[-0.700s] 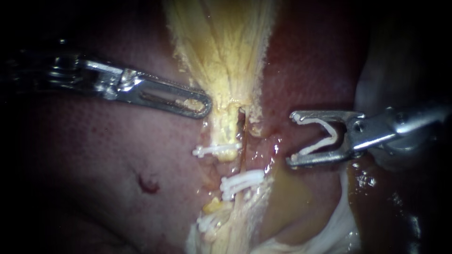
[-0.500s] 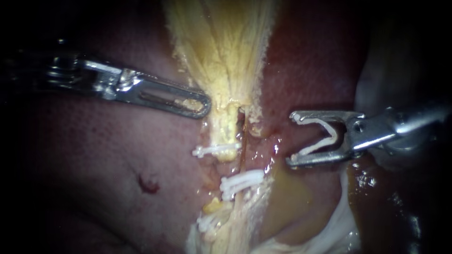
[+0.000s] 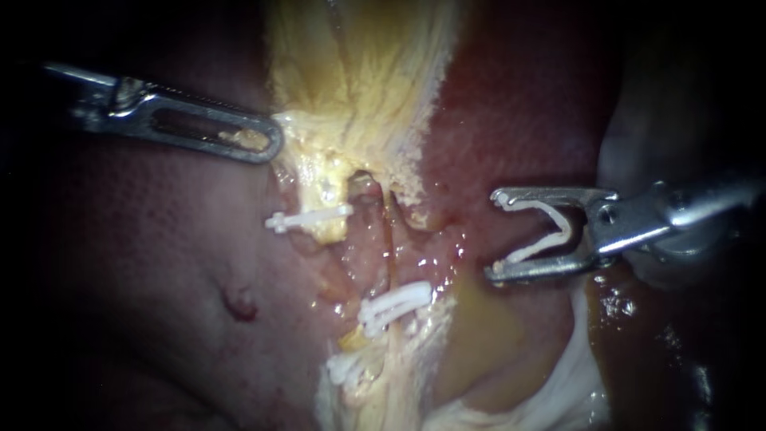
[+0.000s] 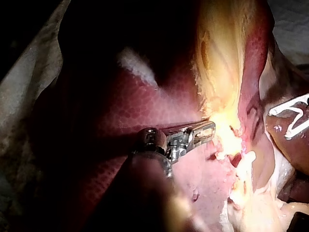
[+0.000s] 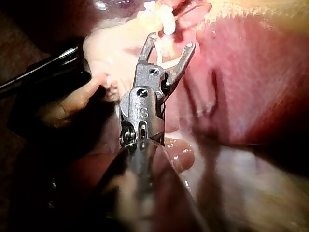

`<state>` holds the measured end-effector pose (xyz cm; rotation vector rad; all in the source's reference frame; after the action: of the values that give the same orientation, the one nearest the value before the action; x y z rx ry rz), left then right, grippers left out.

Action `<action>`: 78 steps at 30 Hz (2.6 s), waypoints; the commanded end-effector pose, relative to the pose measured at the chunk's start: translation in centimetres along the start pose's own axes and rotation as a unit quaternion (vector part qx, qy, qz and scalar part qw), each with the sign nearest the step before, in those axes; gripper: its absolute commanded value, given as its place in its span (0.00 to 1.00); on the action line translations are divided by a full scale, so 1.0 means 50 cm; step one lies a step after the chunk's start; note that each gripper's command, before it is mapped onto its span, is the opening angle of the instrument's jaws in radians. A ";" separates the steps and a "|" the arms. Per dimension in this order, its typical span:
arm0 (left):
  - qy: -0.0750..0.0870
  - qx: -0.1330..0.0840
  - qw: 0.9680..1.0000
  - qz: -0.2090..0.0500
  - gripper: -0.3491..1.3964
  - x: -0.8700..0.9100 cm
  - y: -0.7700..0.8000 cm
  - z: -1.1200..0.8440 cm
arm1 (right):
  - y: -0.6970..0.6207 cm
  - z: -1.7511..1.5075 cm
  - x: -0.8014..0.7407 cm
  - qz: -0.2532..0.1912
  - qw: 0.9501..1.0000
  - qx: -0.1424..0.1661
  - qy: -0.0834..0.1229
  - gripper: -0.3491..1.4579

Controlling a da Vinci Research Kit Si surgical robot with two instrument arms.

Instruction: Clipping third clip right tube

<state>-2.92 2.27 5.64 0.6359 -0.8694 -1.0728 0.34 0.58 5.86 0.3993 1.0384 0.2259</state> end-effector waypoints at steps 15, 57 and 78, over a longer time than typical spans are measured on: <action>-0.001 -0.001 1.000 0.000 0.00 0.0005 -0.0004 0.0000 | 0.0039 0.0126 -0.0004 0.042 0.998 0.037 0.020 0.47; -0.001 -0.002 1.000 0.000 0.00 0.0008 -0.0005 0.0000 | 0.0130 0.0299 -0.0047 0.200 0.959 0.142 0.139 0.47; -0.001 -0.001 1.000 0.000 0.00 0.0008 0.0000 -0.0001 | 0.0074 0.0254 0.0030 0.241 0.913 0.244 0.219 0.47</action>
<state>-2.91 2.24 5.65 0.6326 -0.8695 -1.0737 1.53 0.70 6.45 1.1057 1.4300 0.5211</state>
